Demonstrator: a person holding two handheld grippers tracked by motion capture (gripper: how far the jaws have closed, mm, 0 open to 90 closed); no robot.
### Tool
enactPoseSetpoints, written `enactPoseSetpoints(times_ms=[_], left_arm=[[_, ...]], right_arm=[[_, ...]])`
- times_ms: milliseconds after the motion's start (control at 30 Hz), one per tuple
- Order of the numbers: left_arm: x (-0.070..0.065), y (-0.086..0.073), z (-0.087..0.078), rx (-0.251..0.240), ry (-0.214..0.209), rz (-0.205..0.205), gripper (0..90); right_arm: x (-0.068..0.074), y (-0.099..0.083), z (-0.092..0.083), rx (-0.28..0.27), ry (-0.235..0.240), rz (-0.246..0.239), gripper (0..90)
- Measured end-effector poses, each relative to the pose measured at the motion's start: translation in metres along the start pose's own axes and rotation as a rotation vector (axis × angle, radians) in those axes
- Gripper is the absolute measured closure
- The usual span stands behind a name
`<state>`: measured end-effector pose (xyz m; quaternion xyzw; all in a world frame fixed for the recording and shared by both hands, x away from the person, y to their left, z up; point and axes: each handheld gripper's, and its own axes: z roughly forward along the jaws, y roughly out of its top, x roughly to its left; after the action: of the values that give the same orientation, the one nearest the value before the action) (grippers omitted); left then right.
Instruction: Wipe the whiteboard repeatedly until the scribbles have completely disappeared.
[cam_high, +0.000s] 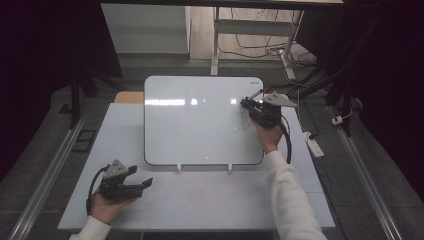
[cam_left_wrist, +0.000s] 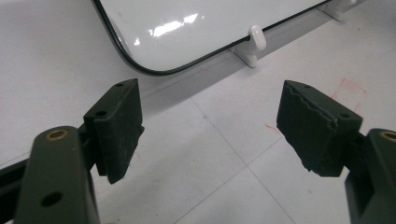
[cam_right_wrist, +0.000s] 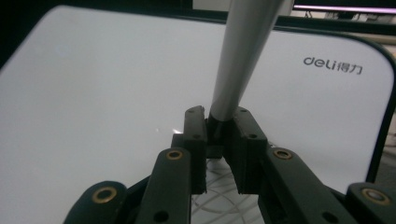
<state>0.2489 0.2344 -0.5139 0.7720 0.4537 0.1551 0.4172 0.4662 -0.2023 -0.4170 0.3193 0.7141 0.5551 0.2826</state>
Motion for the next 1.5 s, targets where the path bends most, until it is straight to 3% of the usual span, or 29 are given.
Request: enactPoseSetpoints(times_ms=[33,67,133,200,267,333,400,467,533,567,667,767,833,900,967,1100,1167,1233,1267,1400,1467,1500], left_arm=[[0.000,0.000,0.000,0.001,0.002,-0.002,23.2],[0.000,-0.001,0.000,0.004,0.003,-0.002,23.2],[0.000,-0.001,0.000,0.005,0.003,0.000,23.2],[-0.001,0.000,0.000,0.002,0.002,0.002,23.2],[0.000,0.000,0.000,0.002,0.001,0.000,23.3],[0.001,-0.001,0.001,0.005,0.003,-0.003,23.5],[0.001,-0.001,0.001,0.007,0.003,-0.003,23.7],[0.000,-0.001,0.001,0.005,0.003,-0.001,23.7],[0.001,-0.001,0.001,0.005,0.003,-0.002,23.8],[0.001,-0.001,0.001,0.006,0.005,-0.003,23.8],[0.001,-0.001,0.001,0.005,0.004,-0.006,23.8],[0.002,-0.001,0.001,0.004,0.003,-0.008,23.9],[0.001,-0.001,0.002,0.007,0.003,-0.006,23.8],[0.000,-0.001,0.001,0.005,0.005,-0.001,23.9],[0.000,-0.001,0.000,0.002,0.005,-0.003,23.9],[0.002,-0.001,0.002,0.010,0.004,-0.005,23.8],[0.001,-0.001,0.002,0.009,0.004,-0.001,23.8],[0.000,-0.001,0.001,0.008,0.003,0.001,23.8],[0.000,-0.001,0.001,0.006,0.004,-0.001,23.8],[0.001,-0.001,0.002,0.006,0.001,-0.006,23.8],[0.001,-0.002,0.002,0.008,-0.001,-0.006,23.8],[0.001,-0.002,0.002,0.009,0.000,-0.004,23.8]], right_arm=[[-0.001,0.001,-0.001,0.009,-0.008,-0.016,77.7],[-0.005,0.002,-0.002,-0.006,-0.046,-0.002,77.7],[-0.018,0.004,-0.009,-0.046,-0.111,0.071,77.7],[-0.022,0.004,-0.011,-0.056,-0.118,0.086,77.7],[-0.017,0.002,-0.010,-0.032,-0.088,0.059,77.7],[-0.016,0.001,-0.011,-0.022,-0.087,0.029,77.7],[-0.024,0.001,-0.016,-0.046,-0.122,0.077,77.7],[-0.027,-0.001,-0.017,-0.055,-0.111,0.122,77.7],[-0.019,-0.002,-0.013,-0.031,-0.069,0.075,77.7],[-0.019,-0.002,-0.013,-0.033,-0.067,0.086,77.7],[-0.027,-0.001,-0.017,-0.061,-0.105,0.144,77.7],[-0.014,-0.002,-0.011,-0.027,-0.057,0.080,77.7],[-0.009,-0.002,-0.009,-0.015,-0.059,0.047,77.7],[-0.016,-0.002,-0.012,-0.051,-0.102,0.092,77.7],[-0.018,-0.004,-0.013,-0.062,-0.102,0.128,77.7],[0.003,-0.009,-0.005,-0.022,-0.004,0.074,77.7],[0.003,-0.009,-0.005,-0.026,-0.010,0.069,77.7],[-0.003,-0.008,-0.006,-0.057,-0.045,0.108,77.7],[-0.005,-0.008,-0.006,-0.063,-0.042,0.129,77.7],[0.009,-0.010,-0.003,-0.005,0.021,0.066,77.7],[0.006,-0.010,-0.004,0.001,0.023,0.058,77.7],[0.003,-0.008,-0.004,-0.009,-0.006,0.062,77.7]])
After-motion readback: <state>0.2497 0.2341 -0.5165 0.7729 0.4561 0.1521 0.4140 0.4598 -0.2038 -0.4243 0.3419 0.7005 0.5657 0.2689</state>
